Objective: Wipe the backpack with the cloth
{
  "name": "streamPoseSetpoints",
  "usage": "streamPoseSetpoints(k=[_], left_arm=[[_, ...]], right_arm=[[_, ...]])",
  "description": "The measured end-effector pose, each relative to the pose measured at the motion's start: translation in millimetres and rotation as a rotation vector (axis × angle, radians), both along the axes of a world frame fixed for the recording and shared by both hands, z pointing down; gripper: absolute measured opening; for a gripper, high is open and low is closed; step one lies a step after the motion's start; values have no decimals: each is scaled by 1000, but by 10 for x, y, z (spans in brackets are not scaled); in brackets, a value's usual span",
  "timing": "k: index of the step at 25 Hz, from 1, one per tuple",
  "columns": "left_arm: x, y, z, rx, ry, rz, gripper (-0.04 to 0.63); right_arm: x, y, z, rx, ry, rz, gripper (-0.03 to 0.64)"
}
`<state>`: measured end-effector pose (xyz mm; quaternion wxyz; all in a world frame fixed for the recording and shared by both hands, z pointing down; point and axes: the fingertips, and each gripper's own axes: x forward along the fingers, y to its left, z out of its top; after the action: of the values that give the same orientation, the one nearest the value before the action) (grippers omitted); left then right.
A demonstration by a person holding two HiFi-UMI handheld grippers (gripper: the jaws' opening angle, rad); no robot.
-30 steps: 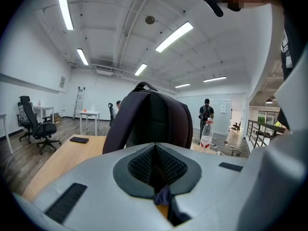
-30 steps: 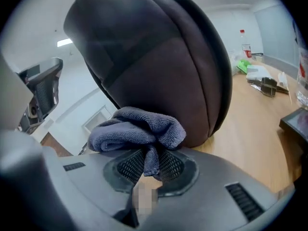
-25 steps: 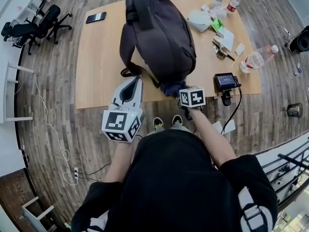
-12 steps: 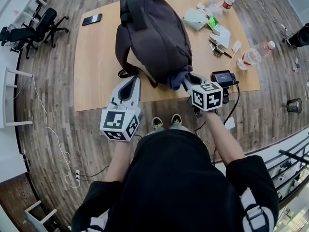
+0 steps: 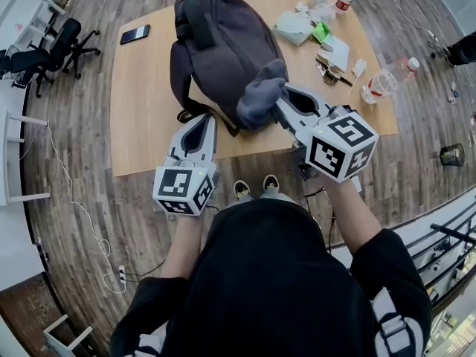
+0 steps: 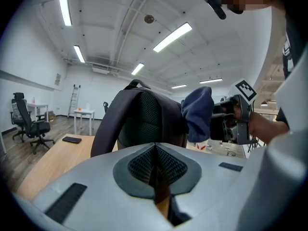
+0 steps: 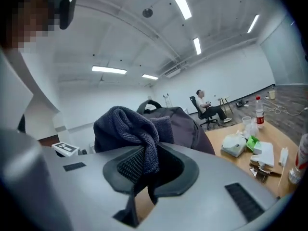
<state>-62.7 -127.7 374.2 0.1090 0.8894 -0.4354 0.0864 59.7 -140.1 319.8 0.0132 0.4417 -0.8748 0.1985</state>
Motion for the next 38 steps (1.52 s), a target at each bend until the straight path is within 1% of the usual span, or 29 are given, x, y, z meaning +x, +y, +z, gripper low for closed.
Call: streamPoseSetpoints(k=[3, 5, 7, 8, 10, 11, 12, 13, 17, 20, 22, 25, 28, 29, 31, 35, 38], left_arm=[[18, -7, 6, -1, 3, 1, 15], [32, -5, 19, -4, 5, 5, 16], [34, -1, 48, -11, 7, 5, 15], [29, 4, 68, -15, 8, 3, 16], [21, 14, 104, -23, 8, 3, 17], [17, 14, 115, -26, 8, 4, 16], [10, 12, 121, -27, 8, 4, 17], [0, 8, 124, -28, 8, 4, 16], [-39, -8, 141, -31, 4, -1, 15], [-45, -15, 144, -35, 2, -2, 15], [-55, -15, 149, -37, 1, -2, 17], [-71, -11, 178, -44, -1, -3, 17], [-82, -3, 193, -47, -2, -3, 17], [-89, -1, 196, -47, -3, -5, 16], [-114, -2, 201, -47, -3, -10, 17], [-146, -26, 194, -43, -3, -17, 17], [-140, -31, 185, -42, -1, -17, 16]], right_arm=[[6, -71, -153, 38, -13, -8, 60], [22, -81, -170, 57, 0, -5, 60], [35, -64, -108, 62, -6, -2, 60], [42, -47, -41, 50, -31, 0, 60], [61, 5, 160, -2, -101, 12, 60], [77, 35, 287, -32, -122, 21, 60], [95, 62, 435, -64, -122, 30, 60], [114, 84, 610, -100, -103, 41, 60], [245, 113, 1558, -289, 39, 103, 60], [329, 97, 2186, -423, 71, 144, 60], [357, 87, 2468, -486, 77, 155, 60], [485, 70, 2841, -569, 122, 191, 60], [621, 18, 3075, -622, 154, 227, 60], [635, 4, 3080, -622, 165, 226, 60], [655, -8, 3005, -593, 214, 222, 60], [680, -69, 2612, -484, 273, 205, 59], [651, -83, 2195, -391, 288, 174, 59]])
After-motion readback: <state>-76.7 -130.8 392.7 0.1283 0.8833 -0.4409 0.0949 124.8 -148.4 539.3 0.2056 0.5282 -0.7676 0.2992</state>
